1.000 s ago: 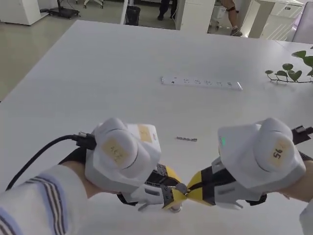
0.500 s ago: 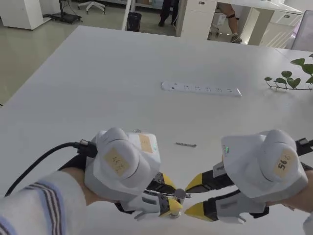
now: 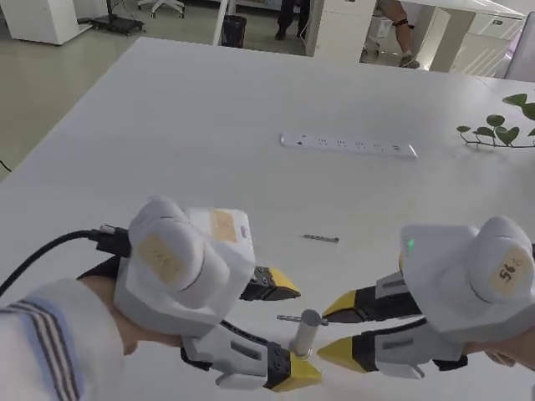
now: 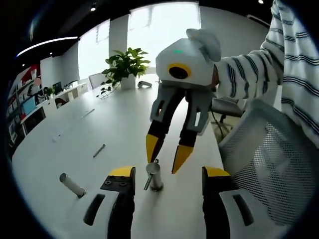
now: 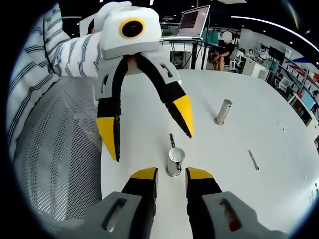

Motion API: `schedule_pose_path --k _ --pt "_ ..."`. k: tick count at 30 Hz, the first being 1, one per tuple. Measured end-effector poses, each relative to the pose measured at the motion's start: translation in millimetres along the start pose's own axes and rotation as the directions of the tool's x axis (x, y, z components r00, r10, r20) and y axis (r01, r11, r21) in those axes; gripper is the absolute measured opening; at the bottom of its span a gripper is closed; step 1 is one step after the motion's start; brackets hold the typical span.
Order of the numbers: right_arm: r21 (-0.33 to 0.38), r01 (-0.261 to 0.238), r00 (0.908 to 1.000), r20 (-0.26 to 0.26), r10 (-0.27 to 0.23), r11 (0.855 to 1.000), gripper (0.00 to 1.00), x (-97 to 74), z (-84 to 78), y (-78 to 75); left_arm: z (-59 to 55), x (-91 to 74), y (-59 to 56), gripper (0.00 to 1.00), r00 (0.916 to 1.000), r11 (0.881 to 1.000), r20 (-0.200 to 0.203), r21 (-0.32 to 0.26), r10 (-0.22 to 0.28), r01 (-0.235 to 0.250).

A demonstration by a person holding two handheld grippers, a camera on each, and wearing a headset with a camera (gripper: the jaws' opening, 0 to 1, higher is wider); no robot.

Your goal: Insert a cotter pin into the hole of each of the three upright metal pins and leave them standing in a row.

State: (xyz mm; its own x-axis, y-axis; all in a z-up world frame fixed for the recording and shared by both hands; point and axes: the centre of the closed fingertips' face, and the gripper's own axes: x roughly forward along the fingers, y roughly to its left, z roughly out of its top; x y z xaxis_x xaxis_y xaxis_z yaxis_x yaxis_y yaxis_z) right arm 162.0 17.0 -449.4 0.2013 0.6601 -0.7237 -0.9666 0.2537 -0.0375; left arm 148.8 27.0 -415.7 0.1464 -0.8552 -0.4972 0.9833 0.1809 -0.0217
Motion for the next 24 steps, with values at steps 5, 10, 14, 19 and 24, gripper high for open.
schedule_pose_path --k 5,10,14,19,24 --pt "0.035 -0.001 0.9995 0.032 0.000 0.999 0.21 1.0 2.4 2.7 5.5 -15.4 -2.0 0.56 0.9988 0.999 0.031 -0.016 0.039 -0.039" --pt "0.055 -0.008 0.9983 0.058 0.004 0.998 0.21 0.8 3.5 5.6 -3.5 -33.7 -9.4 0.58 0.9966 0.994 0.055 -0.093 0.062 -0.057" --pt "0.086 0.000 0.9960 0.089 -0.007 0.996 0.22 0.6 5.7 4.5 -12.3 -55.0 -7.3 0.62 0.9864 0.977 0.079 -0.169 0.144 -0.129" --pt "0.113 0.000 0.9938 0.111 -0.012 0.994 0.23 2.3 6.4 3.6 -31.5 -79.2 -5.8 0.71 0.9793 0.960 0.057 -0.216 0.194 -0.178" --pt "0.129 -0.002 0.9926 0.121 -0.014 0.992 0.25 3.6 6.0 2.8 -51.8 -95.7 2.2 0.73 0.9674 0.930 0.026 -0.283 0.252 -0.235"
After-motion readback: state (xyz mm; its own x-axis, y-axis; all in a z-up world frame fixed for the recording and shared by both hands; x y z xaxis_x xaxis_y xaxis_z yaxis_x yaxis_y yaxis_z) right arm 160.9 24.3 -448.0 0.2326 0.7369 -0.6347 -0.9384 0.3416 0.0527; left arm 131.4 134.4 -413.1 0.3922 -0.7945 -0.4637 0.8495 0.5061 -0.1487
